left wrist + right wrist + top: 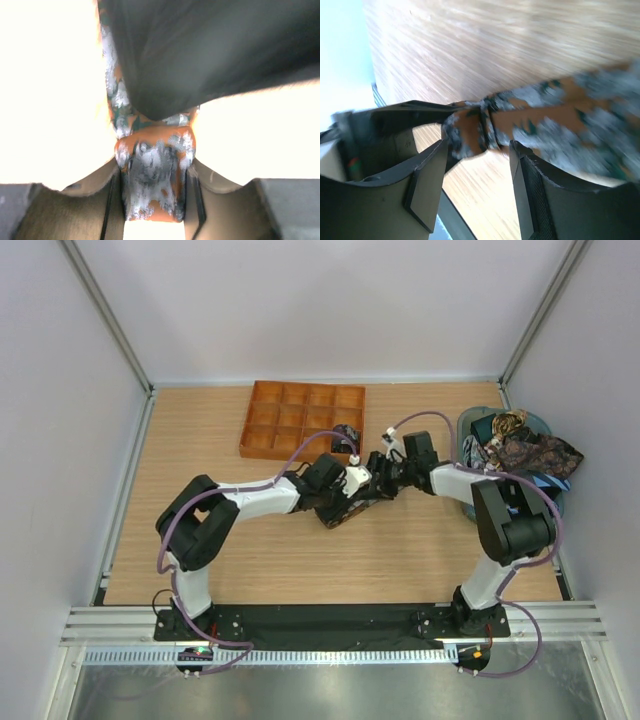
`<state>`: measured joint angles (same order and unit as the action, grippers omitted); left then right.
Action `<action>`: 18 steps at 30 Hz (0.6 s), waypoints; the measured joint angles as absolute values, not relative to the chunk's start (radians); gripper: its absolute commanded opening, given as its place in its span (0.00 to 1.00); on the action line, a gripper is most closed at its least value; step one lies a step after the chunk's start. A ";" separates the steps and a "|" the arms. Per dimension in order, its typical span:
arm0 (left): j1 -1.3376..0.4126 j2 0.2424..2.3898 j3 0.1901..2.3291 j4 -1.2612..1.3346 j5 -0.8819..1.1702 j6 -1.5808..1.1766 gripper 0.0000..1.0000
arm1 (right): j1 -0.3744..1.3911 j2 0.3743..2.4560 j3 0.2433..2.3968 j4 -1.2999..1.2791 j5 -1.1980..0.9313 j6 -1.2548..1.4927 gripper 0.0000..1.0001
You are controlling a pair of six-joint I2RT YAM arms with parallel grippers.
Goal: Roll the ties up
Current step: Roll the tie
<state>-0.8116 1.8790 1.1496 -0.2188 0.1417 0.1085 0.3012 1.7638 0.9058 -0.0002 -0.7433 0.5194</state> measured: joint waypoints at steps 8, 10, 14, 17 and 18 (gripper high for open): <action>-0.812 1.888 1.163 -0.234 0.137 0.103 0.21 | 0.140 1.539 0.842 0.022 -0.724 0.551 0.58; -0.812 1.893 1.174 -0.246 0.133 0.099 0.21 | 0.132 1.493 0.826 0.016 -0.699 0.535 0.50; -0.812 1.921 1.230 -0.310 0.122 0.084 0.22 | 0.157 1.365 0.738 -0.028 -0.611 0.483 0.48; -0.812 1.944 1.274 -0.360 0.112 0.076 0.23 | 0.250 1.216 0.663 -0.091 -0.478 0.433 0.48; -0.812 1.950 1.285 -0.372 0.109 0.074 0.23 | 0.289 1.175 0.648 -0.109 -0.439 0.421 0.49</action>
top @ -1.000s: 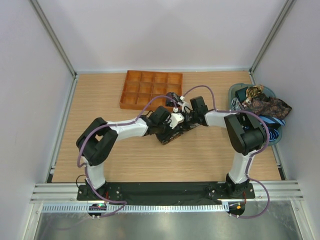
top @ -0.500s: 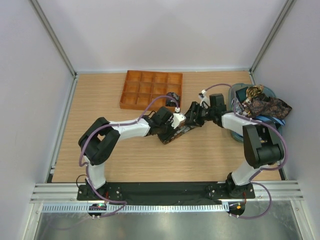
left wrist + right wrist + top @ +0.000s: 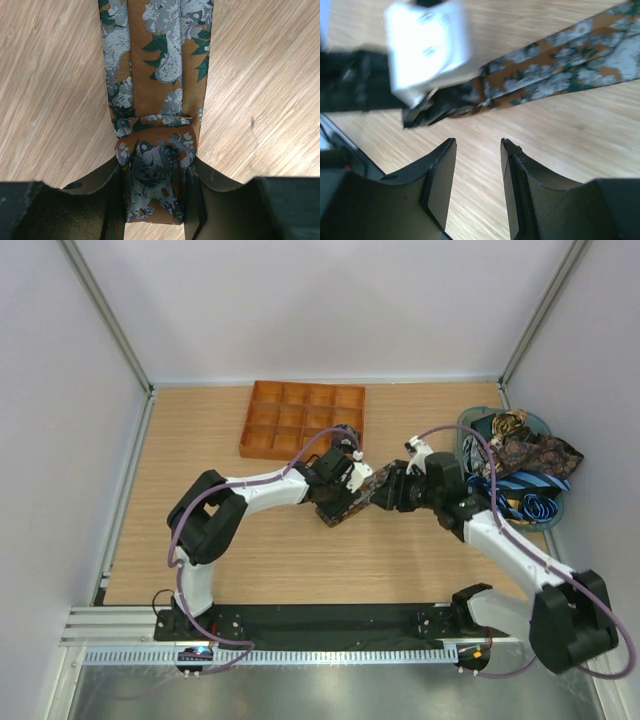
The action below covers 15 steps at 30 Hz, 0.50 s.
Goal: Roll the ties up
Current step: Roll the tie
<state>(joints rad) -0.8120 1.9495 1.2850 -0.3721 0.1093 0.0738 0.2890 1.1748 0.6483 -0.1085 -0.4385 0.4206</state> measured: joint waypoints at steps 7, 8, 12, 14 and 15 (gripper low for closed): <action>-0.812 1.981 1.345 -0.442 0.105 0.057 0.24 | 0.656 0.871 0.560 -0.148 -0.129 0.344 0.51; -0.813 1.983 1.351 -0.449 0.105 0.056 0.24 | 0.718 0.862 0.558 -0.153 -0.077 0.332 0.51; -0.813 1.993 1.369 -0.472 0.105 0.054 0.24 | 0.962 0.941 0.581 -0.169 0.120 0.276 0.51; -0.813 1.995 1.375 -0.481 0.105 0.054 0.24 | 1.084 1.040 0.624 -0.187 0.214 0.242 0.52; -0.813 1.996 1.378 -0.487 0.105 0.053 0.24 | 1.145 1.096 0.651 -0.201 0.268 0.226 0.52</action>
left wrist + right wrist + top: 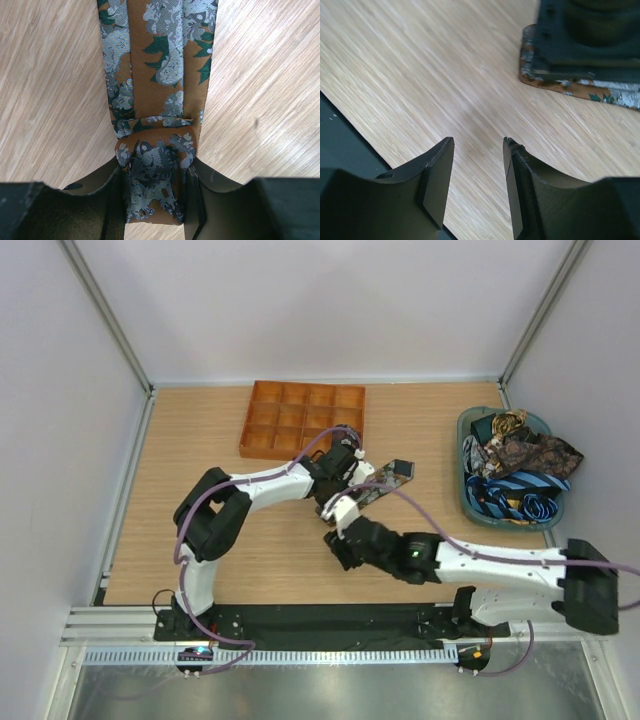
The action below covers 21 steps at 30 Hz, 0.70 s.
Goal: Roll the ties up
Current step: Roll the tie
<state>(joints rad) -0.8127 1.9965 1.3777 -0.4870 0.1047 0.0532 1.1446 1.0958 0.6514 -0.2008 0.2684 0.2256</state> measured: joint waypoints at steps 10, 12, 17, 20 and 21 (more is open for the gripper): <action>-0.812 2.013 1.413 -0.542 0.105 0.051 0.24 | 1.403 1.653 1.054 -0.334 0.673 0.071 0.53; -0.812 2.017 1.421 -0.553 0.106 0.051 0.24 | 1.405 1.755 1.120 -0.376 0.741 0.049 0.54; -0.812 2.029 1.445 -0.588 0.114 0.052 0.24 | 1.398 1.956 1.251 -0.487 0.872 0.009 0.63; -0.811 2.031 1.451 -0.608 0.122 0.052 0.23 | 1.384 2.049 1.344 -0.558 0.920 0.001 0.65; -0.811 2.031 1.452 -0.614 0.125 0.052 0.24 | 1.380 2.072 1.372 -0.581 0.934 -0.001 0.65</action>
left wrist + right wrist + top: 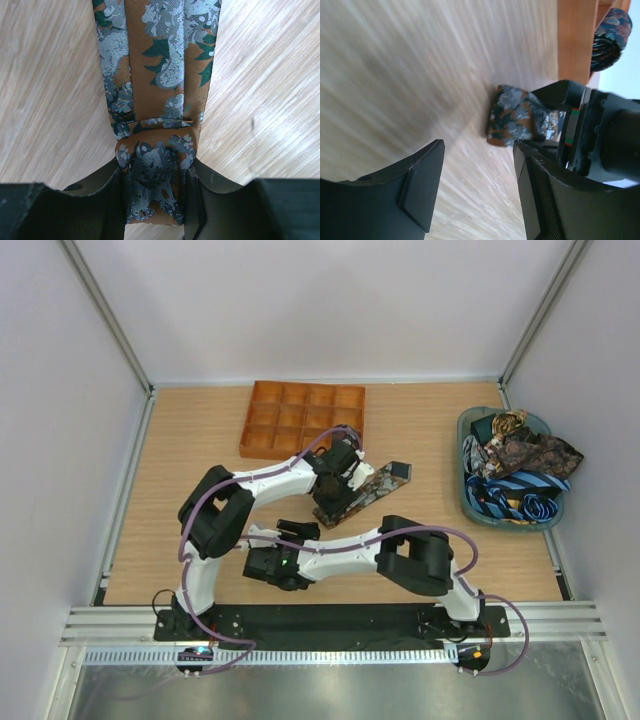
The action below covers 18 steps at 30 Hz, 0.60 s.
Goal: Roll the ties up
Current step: Roll the tie
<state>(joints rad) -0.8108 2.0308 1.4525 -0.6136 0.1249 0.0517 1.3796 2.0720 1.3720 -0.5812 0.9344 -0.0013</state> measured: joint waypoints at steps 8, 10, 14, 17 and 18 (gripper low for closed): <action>-0.810 2.032 1.460 -0.655 0.135 0.052 0.23 | 1.338 2.180 1.502 -0.677 1.006 -0.006 0.69; -0.810 2.032 1.462 -0.666 0.136 0.051 0.23 | 1.327 2.197 1.503 -0.690 1.011 -0.005 0.69; -0.811 2.035 1.470 -0.691 0.137 0.049 0.23 | 1.314 2.217 1.505 -0.710 1.046 -0.007 0.70; -0.811 2.038 1.479 -0.712 0.142 0.038 0.22 | 1.311 2.224 1.505 -0.712 1.060 -0.007 0.70; -0.811 2.041 1.484 -0.723 0.143 0.035 0.23 | 1.311 2.228 1.505 -0.712 1.068 -0.007 0.70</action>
